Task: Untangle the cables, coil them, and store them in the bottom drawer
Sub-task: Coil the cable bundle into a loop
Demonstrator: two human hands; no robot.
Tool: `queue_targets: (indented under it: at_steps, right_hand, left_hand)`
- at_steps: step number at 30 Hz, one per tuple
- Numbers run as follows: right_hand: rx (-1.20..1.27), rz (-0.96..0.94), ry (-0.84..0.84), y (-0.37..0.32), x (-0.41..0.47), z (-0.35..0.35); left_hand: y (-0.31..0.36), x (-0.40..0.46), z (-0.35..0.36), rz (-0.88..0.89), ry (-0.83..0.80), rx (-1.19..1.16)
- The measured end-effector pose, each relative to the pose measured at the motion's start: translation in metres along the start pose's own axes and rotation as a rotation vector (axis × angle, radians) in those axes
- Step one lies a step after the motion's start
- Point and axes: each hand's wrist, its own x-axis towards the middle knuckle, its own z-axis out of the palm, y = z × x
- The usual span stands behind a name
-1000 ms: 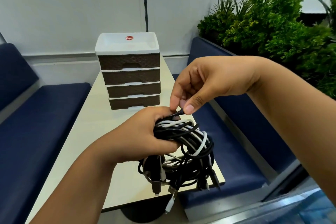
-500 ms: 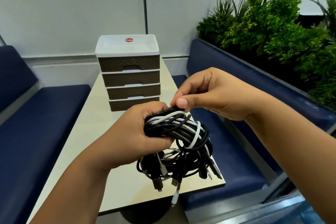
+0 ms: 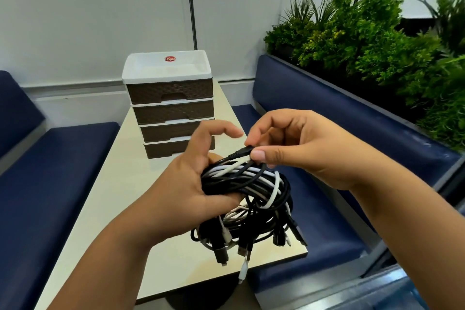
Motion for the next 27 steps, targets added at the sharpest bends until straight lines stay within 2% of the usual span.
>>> queue_targets:
  at_steps: [8,13,17,23,27]
  right_hand:
    - [0.283,0.107,-0.066,0.018,-0.004,-0.011]
    - [0.28,0.029,-0.045,0.028,-0.003,-0.005]
    - [0.102,-0.066,0.051,0.033,-0.005,0.01]
    - [-0.367,-0.205,0.26,0.037,-0.007,0.026]
    - [-0.51,-0.249,0.259,0.036,-0.006,0.028]
  left_hand:
    - [0.002,0.002,0.006,-0.013,-0.058,-0.019]
    - [-0.002,0.003,0.007,-0.052,-0.059,-0.028]
    - [-0.009,0.003,0.005,-0.101,-0.02,-0.018]
    - [-0.014,0.004,0.004,-0.149,0.025,0.023]
    - [-0.016,0.004,0.002,-0.16,0.018,-0.007]
